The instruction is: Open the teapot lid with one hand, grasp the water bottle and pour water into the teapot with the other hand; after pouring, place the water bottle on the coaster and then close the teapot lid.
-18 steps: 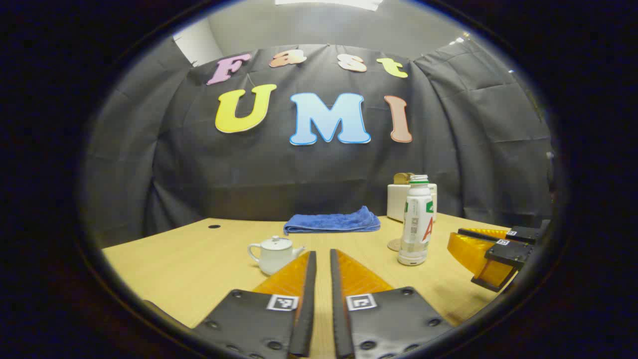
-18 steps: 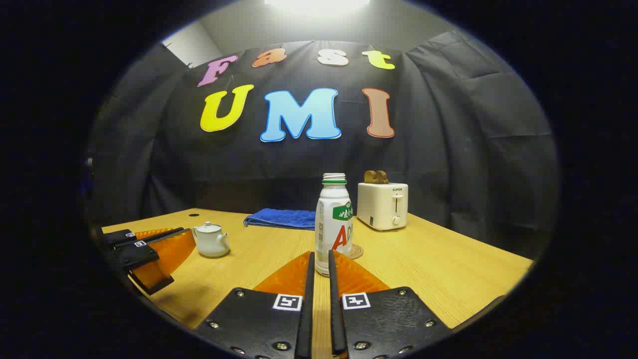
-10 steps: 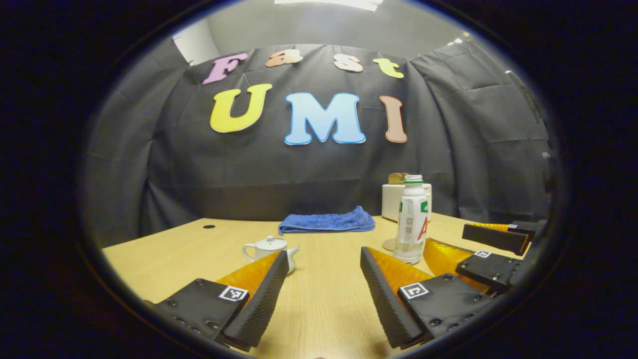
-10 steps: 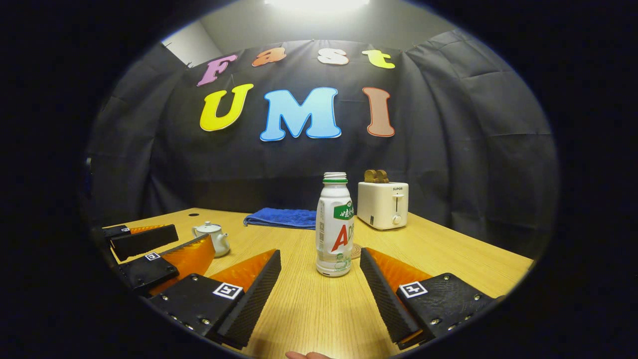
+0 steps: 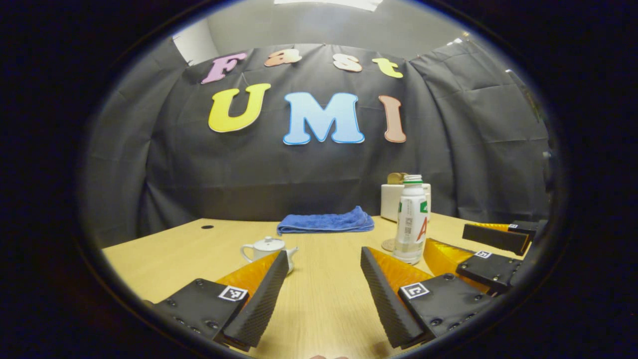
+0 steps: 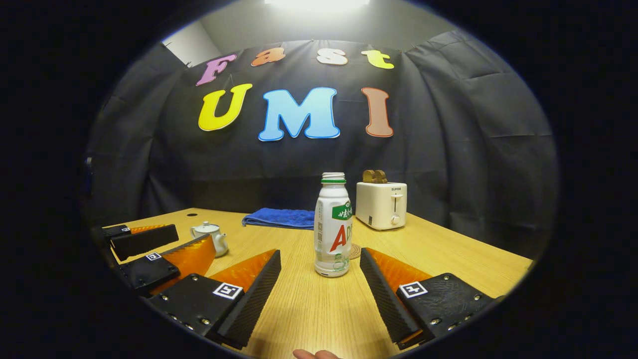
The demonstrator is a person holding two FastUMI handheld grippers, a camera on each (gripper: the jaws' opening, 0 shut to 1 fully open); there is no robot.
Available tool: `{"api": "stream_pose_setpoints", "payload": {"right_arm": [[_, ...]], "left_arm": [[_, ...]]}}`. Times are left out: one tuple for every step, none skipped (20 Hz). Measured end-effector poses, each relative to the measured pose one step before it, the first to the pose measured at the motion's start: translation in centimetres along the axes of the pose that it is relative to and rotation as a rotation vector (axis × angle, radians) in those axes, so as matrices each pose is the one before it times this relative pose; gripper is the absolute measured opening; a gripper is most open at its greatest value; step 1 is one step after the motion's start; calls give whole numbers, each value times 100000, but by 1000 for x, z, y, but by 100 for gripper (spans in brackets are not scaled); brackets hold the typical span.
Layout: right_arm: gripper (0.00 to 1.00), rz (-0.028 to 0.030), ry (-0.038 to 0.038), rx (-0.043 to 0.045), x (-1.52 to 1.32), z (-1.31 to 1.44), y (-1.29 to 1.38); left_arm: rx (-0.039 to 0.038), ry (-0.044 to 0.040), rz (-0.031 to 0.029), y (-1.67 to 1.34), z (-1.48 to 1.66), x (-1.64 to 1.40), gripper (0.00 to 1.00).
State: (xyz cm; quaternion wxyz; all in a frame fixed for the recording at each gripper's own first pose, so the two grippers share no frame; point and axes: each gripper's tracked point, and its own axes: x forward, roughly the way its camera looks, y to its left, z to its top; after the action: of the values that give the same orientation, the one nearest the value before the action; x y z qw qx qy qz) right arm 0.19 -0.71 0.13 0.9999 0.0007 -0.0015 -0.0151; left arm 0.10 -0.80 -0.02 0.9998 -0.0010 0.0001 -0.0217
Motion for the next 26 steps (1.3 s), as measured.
{"api": "stream_pose_setpoints", "payload": {"right_arm": [[99,-614,108,-21,32,26,-179],[99,-443,-217,-4,51,46,-6],[99,-91,138,-40,-4,9,-45],[98,25,-123,50,73,-31,50],[98,-87,78,-91,39,53,-67],[98,225,171,76,159,-51,1],[98,-23,419,-67,182,-72,-3],[98,84,531,109,157,-101,-17],[98,84,483,-70,172,-42,30],[98,135,177,-15,156,-47,-5],[98,132,-85,-52,127,71,38],[98,-12,-304,22,150,67,-43],[98,34,166,33,179,-35,-24],[98,308,499,68,228,-104,63],[98,481,612,197,203,-65,111],[98,335,642,233,279,-83,1],[99,374,432,360,274,22,12],[98,305,230,459,225,-2,18],[98,312,310,364,203,-13,-8],[98,230,-112,651,103,-9,-68],[99,148,-577,1053,76,205,-68],[98,-14,-32,1111,126,-52,-146],[98,193,500,964,81,-104,-74],[98,-188,426,815,58,-47,-163],[98,-575,141,813,199,112,-302],[98,-529,411,725,48,-103,-252]], "left_arm": [[132,-155,466,203,32,-8,100],[-83,-14,836,265,11,48,100],[-87,110,280,140,-48,33,100],[311,-38,1143,453,23,272,100],[-100,362,698,553,-154,414,100],[224,588,687,532,-55,422,100],[43,791,880,760,-224,645,100],[-52,648,1277,902,-40,715,100],[-962,585,1403,1010,-120,873,100],[-1644,1114,1140,821,-61,788,100],[-2129,628,882,784,-110,703,100],[-1158,-13,1401,746,131,794,100],[-169,68,853,700,64,887,100],[852,36,1026,492,83,859,100],[1083,808,-26,233,-73,937,99],[764,606,-292,75,-41,893,99],[436,356,19,102,-107,787,99],[867,791,-141,144,-54,851,99],[1582,425,25,0,-123,802,99],[1571,-379,766,254,252,769,99],[809,261,-30,145,-39,712,99],[288,650,-326,57,-190,699,99],[-225,1280,-534,54,-389,677,99],[-886,553,-258,177,-24,480,99],[-796,-182,146,259,262,562,100],[-1016,409,-435,75,87,445,100]]}}
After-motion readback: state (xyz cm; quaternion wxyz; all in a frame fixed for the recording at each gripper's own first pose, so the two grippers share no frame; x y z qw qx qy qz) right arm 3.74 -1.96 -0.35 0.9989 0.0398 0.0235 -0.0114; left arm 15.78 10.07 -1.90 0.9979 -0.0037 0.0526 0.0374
